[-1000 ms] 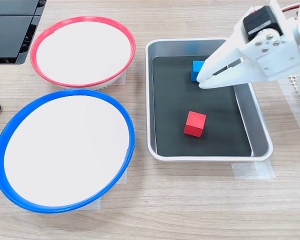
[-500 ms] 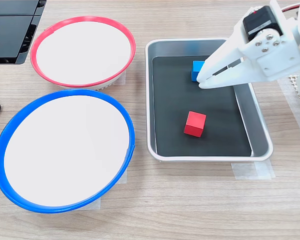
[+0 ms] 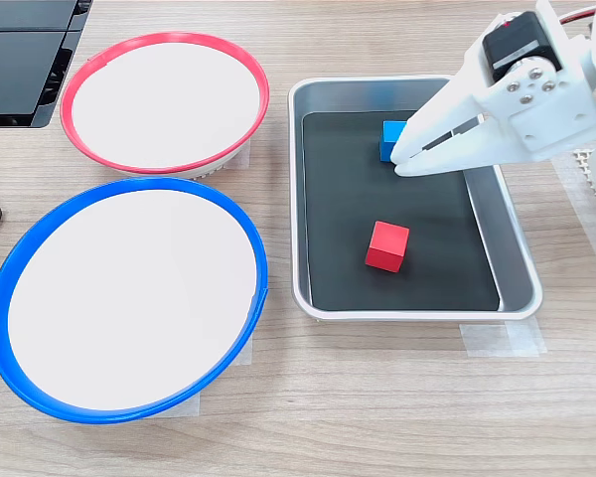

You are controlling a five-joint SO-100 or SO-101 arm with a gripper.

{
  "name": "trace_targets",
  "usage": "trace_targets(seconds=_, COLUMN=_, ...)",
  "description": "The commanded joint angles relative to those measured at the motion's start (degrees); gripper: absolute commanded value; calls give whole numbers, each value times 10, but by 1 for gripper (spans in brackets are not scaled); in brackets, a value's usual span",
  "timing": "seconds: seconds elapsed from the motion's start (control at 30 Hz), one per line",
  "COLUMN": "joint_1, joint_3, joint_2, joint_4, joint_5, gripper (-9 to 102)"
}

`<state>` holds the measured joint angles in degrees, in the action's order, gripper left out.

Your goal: Move two blocks tray to matching dishes

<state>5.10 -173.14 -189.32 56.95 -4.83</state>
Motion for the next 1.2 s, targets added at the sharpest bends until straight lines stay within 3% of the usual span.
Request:
trace_targets(seconds=0.0, joint_1=-5, joint_3=-1, joint_2=-13, joint_4=1, joint_5=8, gripper=1)
trace_targets(seconds=0.1, joint_1=-8, joint_3=-1, joint_2=-13, joint_4=1, joint_5=11, gripper=1)
trace_targets(seconds=0.2, joint_1=-18, joint_3=22, joint_2=25, joint_4=1, joint_5=120, gripper=0)
trace_targets(seconds=0.5, joint_1=-35, joint_3=430, joint_2=562, joint_4=134, joint_5=519, gripper=3)
trace_targets(seconds=0.77, joint_1=-88, joint_3=589, joint_2=817, joint_4=135, joint_5=657, gripper=21)
trace_targets(seconds=0.97, joint_1=-98, joint_3=590, joint_2=891, joint_4=129, joint_5=736, gripper=20)
trace_targets(seconds=1.17, joint_1=-105, joint_3=575, joint_2=925, joint_4=95, joint_5=738, gripper=20)
